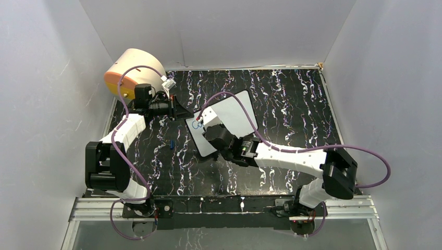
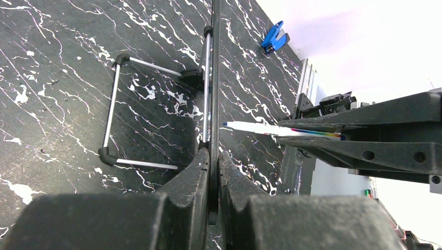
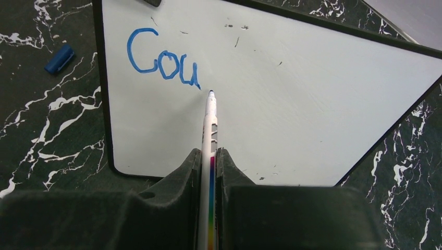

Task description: Write a sentence on the whiteboard

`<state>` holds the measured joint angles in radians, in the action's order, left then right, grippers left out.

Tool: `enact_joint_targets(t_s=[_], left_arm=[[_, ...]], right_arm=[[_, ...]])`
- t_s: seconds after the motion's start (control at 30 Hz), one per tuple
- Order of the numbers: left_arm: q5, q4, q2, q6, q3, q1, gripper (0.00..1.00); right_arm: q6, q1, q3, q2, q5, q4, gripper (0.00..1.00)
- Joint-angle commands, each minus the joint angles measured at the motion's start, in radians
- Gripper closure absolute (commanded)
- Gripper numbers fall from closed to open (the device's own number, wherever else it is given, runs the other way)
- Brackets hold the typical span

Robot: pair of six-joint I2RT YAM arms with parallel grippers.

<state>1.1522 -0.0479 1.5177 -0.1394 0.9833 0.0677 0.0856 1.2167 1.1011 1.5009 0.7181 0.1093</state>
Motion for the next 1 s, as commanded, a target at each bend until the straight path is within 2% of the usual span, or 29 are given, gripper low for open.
enact_joint_targets(t_s=[0.0,0.97], left_arm=[[-0.026,0.042,0.024,0.019,0.012,0.001,1.00],[-0.021,0.042,0.024,0.023,0.014,0.001,1.00]], right_arm=[[-0.017,-0.004,-0.004,-0.058,0.007,-0.084,1.00],[-0.035,-0.021,-0.040,-0.062,-0.022,-0.196,1.00]])
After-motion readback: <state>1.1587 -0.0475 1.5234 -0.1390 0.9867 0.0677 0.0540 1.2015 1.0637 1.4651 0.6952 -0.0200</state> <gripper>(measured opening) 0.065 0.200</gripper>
